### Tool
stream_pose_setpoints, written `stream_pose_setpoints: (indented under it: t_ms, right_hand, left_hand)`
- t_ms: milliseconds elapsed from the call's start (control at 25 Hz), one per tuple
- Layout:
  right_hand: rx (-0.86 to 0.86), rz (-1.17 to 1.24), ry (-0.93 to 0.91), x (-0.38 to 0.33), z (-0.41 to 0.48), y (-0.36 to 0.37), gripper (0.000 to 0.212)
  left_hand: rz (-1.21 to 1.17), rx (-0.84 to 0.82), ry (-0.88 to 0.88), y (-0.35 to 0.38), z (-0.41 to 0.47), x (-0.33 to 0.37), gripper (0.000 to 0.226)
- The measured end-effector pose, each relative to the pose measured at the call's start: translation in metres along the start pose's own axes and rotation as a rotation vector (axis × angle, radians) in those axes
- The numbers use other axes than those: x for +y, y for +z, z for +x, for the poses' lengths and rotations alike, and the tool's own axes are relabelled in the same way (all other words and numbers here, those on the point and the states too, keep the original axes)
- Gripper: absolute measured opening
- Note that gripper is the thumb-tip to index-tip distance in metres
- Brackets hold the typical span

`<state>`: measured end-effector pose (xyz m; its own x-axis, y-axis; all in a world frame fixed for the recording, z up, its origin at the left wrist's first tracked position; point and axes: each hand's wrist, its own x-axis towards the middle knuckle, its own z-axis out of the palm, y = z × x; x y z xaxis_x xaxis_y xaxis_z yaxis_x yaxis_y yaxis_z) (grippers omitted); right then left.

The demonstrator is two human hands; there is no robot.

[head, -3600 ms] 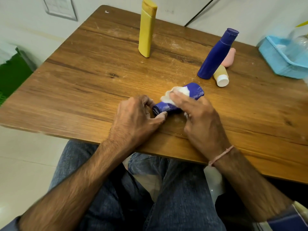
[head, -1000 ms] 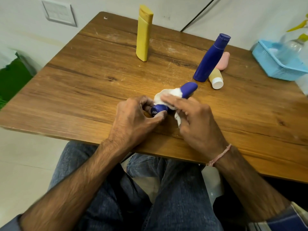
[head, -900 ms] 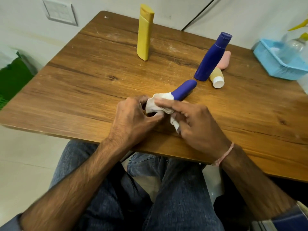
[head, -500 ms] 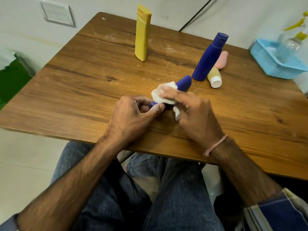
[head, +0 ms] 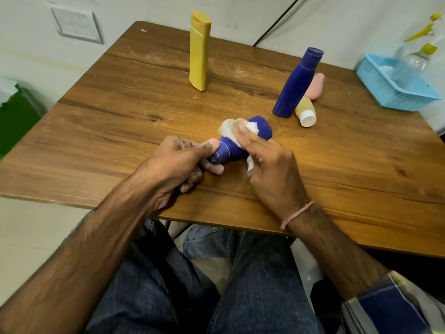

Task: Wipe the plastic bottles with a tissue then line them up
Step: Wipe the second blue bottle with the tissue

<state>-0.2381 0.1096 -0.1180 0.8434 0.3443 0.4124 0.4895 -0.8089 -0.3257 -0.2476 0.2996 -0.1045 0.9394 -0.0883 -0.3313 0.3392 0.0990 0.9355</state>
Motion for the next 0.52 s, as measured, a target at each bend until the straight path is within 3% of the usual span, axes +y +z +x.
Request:
stream_pose_setpoints:
  t_ms: [120,320,520]
  right_hand:
    - [0.045,-0.004,0.182,0.012,0.014,-0.004,0.065]
    - [0.008,0.059,-0.104,-0.028,-0.018,0.004,0.072]
    - [0.088,0.019,0.014,-0.002,-0.007,-0.005,0.067]
  left_hand:
    - [-0.009,-0.048,-0.042,0.000,0.005,0.002,0.026]
    - [-0.018,-0.068,-0.087,-0.005,0.005,0.003,0.029]
    - [-0.054,-0.003,-0.050,0.001,0.006,0.004,0.026]
